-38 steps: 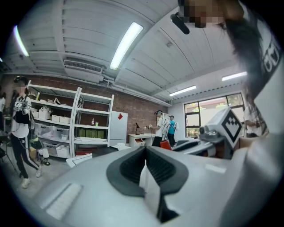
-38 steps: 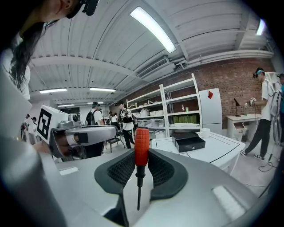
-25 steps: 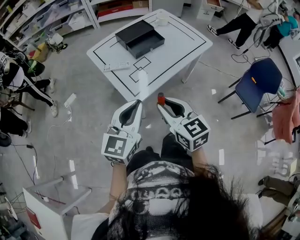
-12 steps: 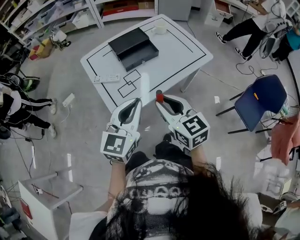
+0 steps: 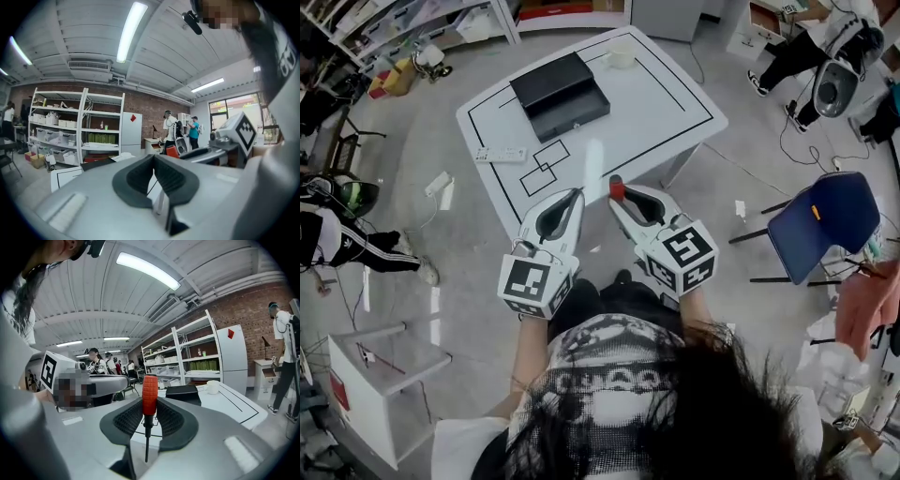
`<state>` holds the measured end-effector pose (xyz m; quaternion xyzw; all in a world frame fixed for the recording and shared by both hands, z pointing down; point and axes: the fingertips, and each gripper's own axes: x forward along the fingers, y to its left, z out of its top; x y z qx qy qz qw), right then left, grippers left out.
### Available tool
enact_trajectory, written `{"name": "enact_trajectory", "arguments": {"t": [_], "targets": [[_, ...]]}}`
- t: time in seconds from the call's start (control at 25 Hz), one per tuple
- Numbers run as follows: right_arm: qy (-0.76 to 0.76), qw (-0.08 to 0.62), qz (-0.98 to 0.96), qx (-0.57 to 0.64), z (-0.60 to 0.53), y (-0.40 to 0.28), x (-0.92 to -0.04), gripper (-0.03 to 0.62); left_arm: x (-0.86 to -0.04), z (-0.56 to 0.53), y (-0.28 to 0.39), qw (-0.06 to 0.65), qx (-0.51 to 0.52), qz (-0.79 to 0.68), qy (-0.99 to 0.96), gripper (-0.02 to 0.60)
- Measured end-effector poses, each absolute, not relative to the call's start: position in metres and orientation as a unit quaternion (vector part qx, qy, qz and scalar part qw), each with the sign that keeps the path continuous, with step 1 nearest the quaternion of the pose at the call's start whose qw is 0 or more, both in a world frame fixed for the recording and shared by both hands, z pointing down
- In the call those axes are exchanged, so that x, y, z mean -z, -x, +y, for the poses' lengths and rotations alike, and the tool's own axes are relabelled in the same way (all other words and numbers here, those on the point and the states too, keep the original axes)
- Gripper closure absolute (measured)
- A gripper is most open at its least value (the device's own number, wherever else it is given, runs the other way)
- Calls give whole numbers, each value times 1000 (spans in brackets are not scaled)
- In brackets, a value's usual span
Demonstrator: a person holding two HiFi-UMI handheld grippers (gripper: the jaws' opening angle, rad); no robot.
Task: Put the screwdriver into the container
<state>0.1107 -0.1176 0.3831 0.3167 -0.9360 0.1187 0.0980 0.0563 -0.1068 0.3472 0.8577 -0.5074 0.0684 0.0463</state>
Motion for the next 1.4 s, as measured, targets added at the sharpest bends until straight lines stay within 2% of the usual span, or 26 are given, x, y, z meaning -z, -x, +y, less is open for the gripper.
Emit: {"name": "enact_trajectory", "arguments": {"t": [0.68, 1.4], "targets": [[-287, 101, -943, -137, -167, -108, -398, 500, -359, -149, -47, 60, -92, -537, -836, 581], [-259, 187, -944, -85, -307, -31, -428, 500, -372, -276, 28, 57, -83, -542, -834, 581]]}}
